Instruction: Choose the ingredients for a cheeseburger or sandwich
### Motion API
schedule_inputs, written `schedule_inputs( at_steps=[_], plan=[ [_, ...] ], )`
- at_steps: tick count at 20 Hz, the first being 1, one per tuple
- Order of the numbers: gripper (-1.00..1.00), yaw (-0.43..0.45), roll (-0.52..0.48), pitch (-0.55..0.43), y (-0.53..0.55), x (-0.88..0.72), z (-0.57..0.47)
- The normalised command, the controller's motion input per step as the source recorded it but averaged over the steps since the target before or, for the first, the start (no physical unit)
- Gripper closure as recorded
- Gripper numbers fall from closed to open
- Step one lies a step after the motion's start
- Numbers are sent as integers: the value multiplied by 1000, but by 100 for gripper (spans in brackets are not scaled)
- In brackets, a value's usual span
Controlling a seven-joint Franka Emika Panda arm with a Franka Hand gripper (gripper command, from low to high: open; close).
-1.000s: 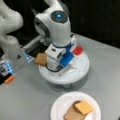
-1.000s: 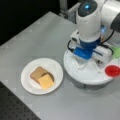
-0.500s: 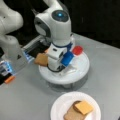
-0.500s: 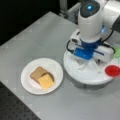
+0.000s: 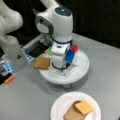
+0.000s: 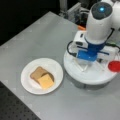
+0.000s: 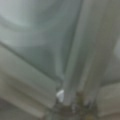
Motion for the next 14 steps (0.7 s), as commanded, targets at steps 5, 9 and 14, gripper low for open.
schedule_inputs(
  at_steps=[5, 9, 14],
  plan=[
    [-100, 507, 67, -225, -217, -315, -132],
    [-100, 666, 198, -116, -254, -266, -56],
    [-100, 551, 236, -98, -219, -198, 14]
  ],
)
